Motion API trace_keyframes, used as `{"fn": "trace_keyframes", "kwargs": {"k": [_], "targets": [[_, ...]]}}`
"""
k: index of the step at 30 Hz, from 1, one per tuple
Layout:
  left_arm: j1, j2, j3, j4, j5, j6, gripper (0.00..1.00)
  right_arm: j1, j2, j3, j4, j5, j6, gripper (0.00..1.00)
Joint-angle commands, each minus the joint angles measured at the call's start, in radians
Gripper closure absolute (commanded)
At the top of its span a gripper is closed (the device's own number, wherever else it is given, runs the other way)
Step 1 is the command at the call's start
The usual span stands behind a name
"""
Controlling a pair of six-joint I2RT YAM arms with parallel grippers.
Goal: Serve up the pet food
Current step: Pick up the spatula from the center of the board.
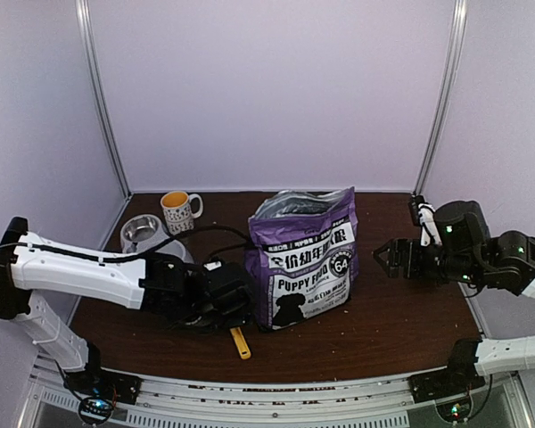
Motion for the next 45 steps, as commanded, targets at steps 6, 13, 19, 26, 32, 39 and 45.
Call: {"fn": "trace_keyframes", "kwargs": {"k": [6,13,19,26,32,39,45], "targets": [[0.019,0.153,0.042,0.097,0.087,-0.107,0.22,-0.024,-0.012,-0.050,0.033,-0.120,-0.079,0.10],[0.026,0.222,0.052,0.078,0.124,-0.142,0.23,-0.043,0.019,-0.044,0.059,-0.181,-0.095,0.11],[0.035,0.223,0.011,0.036,0.139,-0.149,0.37,-0.047,0.035,-0.063,0.099,-0.201,-0.071,0.11],[0.051,0.249,-0.039,0.130,0.178,-0.117,0.52,-0.048,-0.006,-0.104,0.105,-0.203,-0.021,0.11],[0.061,0.254,-0.097,0.236,0.202,-0.094,0.51,-0.049,-0.019,-0.098,0.091,-0.190,0.002,0.12],[0.074,0.262,-0.111,0.243,0.209,-0.057,0.57,-0.049,-0.030,-0.102,0.096,-0.184,0.044,0.12],[0.081,0.230,-0.163,0.277,0.213,-0.049,0.71,-0.048,-0.035,-0.099,0.101,-0.187,0.062,0.12]]}}
